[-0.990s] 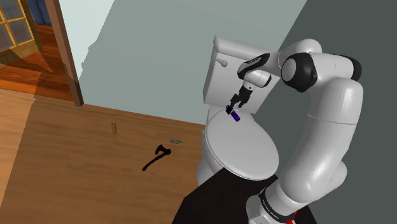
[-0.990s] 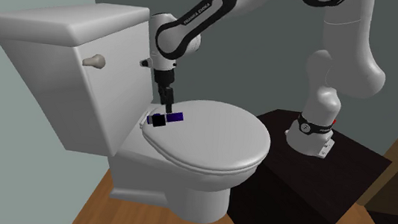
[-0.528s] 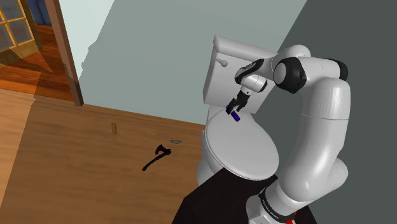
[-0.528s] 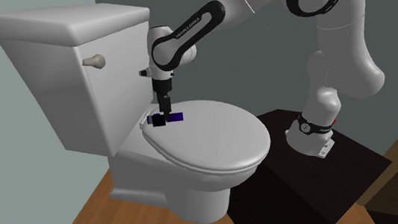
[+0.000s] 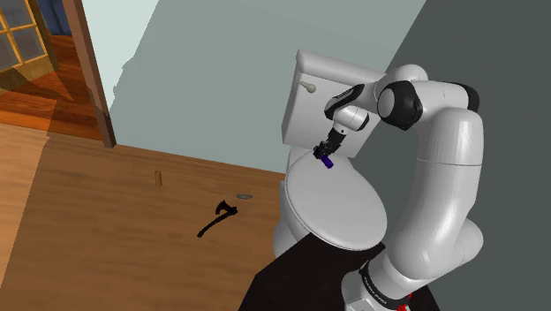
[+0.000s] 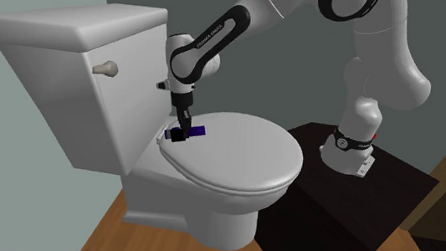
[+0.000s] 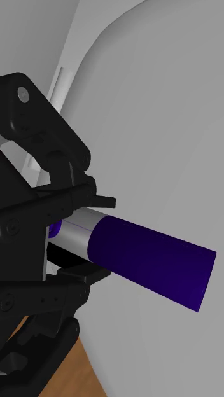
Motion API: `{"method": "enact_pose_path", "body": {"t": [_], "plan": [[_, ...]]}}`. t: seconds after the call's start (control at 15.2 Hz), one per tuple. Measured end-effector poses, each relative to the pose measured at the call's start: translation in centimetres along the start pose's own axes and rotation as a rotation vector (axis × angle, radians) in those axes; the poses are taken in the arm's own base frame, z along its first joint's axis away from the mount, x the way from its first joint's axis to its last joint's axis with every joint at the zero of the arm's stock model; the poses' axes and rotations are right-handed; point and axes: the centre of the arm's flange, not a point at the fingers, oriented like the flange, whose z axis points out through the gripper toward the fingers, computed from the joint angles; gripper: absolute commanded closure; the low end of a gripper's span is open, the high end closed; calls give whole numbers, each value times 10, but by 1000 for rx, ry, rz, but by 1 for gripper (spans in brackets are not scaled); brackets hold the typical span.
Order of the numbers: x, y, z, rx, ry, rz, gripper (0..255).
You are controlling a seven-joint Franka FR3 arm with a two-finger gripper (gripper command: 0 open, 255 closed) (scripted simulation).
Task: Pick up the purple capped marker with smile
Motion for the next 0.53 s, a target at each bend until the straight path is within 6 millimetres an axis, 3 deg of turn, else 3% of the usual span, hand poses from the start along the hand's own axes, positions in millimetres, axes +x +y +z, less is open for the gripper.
{"method": "enact_pose_path", "body": {"t": [0.33, 0.53], "plan": [[0, 0, 0, 0, 0, 0, 255], [0, -2, -11, 0, -1, 0, 255]]}}
